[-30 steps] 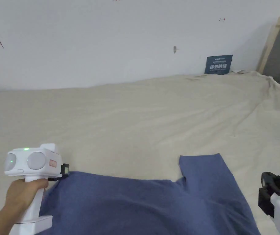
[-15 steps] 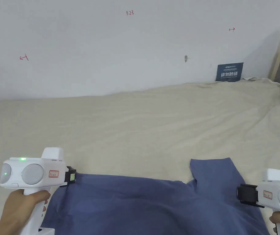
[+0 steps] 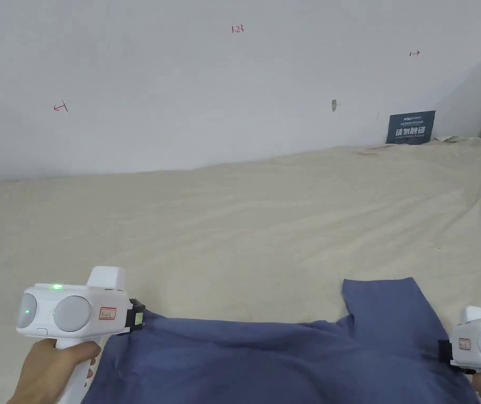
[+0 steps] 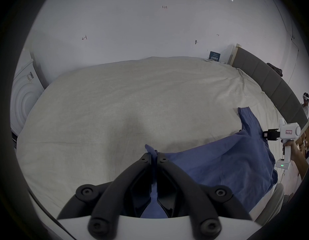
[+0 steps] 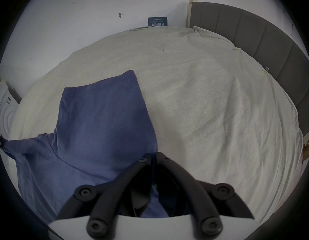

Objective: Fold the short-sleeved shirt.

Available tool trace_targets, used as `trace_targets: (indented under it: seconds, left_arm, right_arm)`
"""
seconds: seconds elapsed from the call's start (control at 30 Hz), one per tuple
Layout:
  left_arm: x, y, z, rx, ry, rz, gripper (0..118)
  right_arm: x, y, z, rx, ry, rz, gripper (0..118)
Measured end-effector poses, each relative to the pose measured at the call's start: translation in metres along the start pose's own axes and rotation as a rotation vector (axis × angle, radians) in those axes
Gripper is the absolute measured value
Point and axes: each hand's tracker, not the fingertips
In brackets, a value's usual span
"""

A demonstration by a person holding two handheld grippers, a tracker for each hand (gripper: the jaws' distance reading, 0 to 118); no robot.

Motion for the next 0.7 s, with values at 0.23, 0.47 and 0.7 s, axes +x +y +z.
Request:
trace_targets:
  seconds: [0.23,0.47,0.7]
  left_arm:
    - [-0.001,-0.005,0.001,-0.004,0.004,-0.004,1]
    - [-0.007,-0.010,0.017,0.027,0.015,0.024,1]
    - [-0.026,-0.005,0.059,0.095,0.046,0.083,1]
  right_arm:
    - [0.005,0.007,0.030,0.063,0.041,-0.007,0]
    - [0.010,0.020,0.100,0.207,0.123,0.019,0]
    - [0.017,0.058,0.159,0.356,0.192,0.050,0]
